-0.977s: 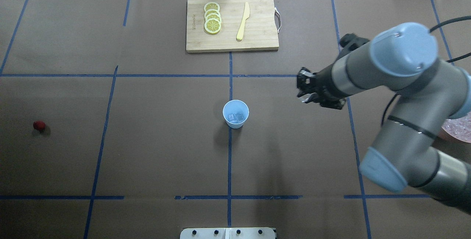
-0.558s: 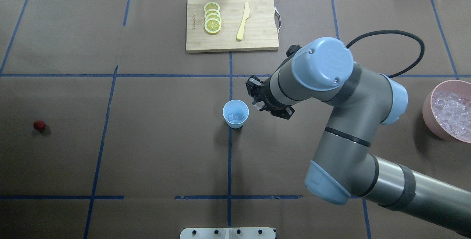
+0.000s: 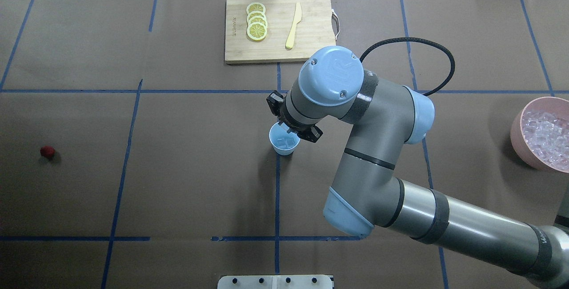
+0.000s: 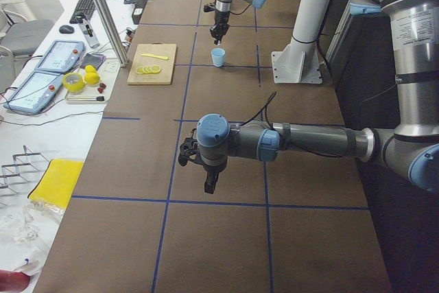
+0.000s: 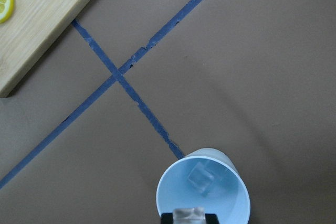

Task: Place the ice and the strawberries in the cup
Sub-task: 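Carry the ice cube with the right gripper and release it into the cup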

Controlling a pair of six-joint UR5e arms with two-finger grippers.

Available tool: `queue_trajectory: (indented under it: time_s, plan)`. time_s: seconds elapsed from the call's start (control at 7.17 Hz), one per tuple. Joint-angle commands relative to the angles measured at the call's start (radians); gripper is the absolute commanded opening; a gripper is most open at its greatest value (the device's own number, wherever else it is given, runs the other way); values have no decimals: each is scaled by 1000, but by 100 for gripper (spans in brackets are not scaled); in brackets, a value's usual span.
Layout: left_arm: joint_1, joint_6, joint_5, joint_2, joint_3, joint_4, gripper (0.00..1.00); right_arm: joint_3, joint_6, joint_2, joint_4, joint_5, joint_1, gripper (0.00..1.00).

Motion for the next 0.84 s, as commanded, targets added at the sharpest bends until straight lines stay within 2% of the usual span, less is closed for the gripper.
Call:
queue_trajectory:
  time_s: [0.0,0.14,0.28,0.42,0.7]
  plan:
    - [0,0,0,0,0,0,100,-29,-3,3,1,-53,-35,27]
    - [0,0,0,0,0,0,100,-32,-3,1,2,-65,-42,42]
    - [0,0,0,0,0,0,100,-38,-3,1,1,-67,-45,52]
    - [0,2,0,1,0,0,100,-40,-4,-3,1,-67,-48,57]
    - [0,0,0,1,0,0,100,-40,-6,1,1,-67,-48,57]
